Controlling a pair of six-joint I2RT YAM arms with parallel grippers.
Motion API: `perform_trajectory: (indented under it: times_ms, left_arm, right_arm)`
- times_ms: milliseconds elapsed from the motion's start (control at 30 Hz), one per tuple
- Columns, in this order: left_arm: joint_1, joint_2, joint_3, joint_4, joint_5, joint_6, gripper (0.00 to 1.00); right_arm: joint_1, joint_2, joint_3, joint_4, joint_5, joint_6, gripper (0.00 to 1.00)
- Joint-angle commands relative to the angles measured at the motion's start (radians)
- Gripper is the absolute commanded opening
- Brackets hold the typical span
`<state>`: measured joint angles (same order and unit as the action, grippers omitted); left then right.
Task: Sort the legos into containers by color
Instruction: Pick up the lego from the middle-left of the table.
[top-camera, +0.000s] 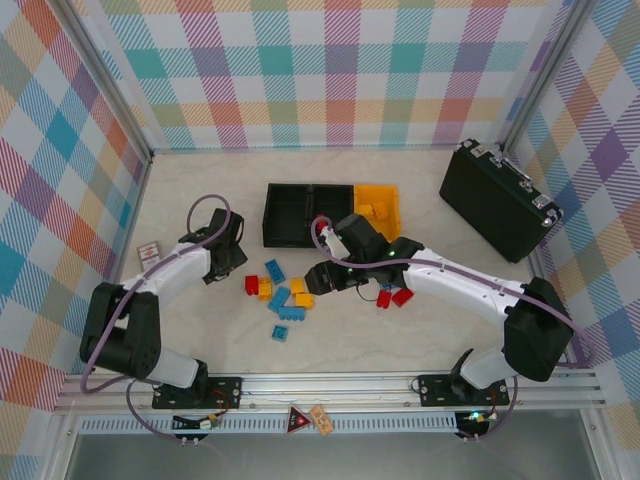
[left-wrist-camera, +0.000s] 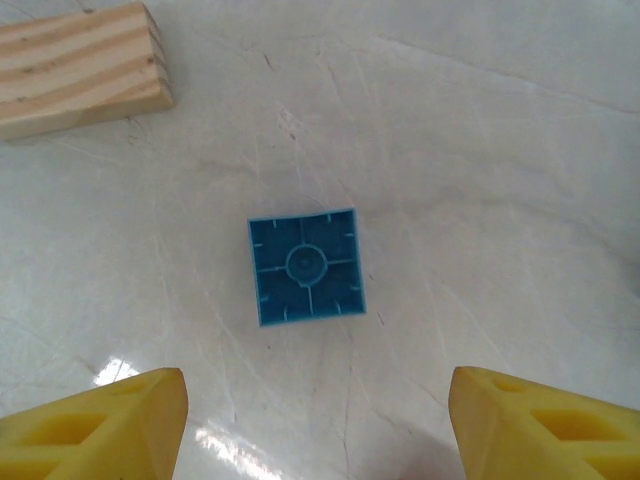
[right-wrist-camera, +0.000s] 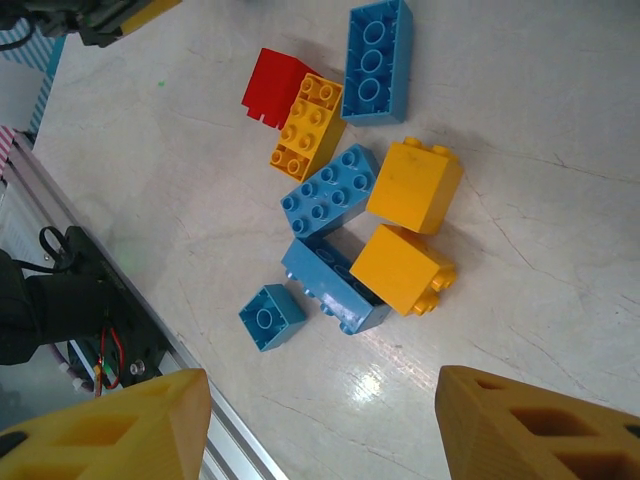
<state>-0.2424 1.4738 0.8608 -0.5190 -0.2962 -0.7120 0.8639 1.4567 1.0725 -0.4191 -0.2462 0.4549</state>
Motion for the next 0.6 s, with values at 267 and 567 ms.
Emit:
perform_trajectory:
  times_ms: [267,567]
  left_arm:
    - [0.075,0.138,0.066,0.062,-0.001,0.033,0.58]
    - [0.08,0.182,0.099,0.039,0.003,0.061,0.4]
  right_arm:
    - [0.005,-0.009,-0.003,-0.023,0.028,-0.019,0.6]
    - [0.005,-0.017,-0.012,-0.025,0.036,-0.011,0.6]
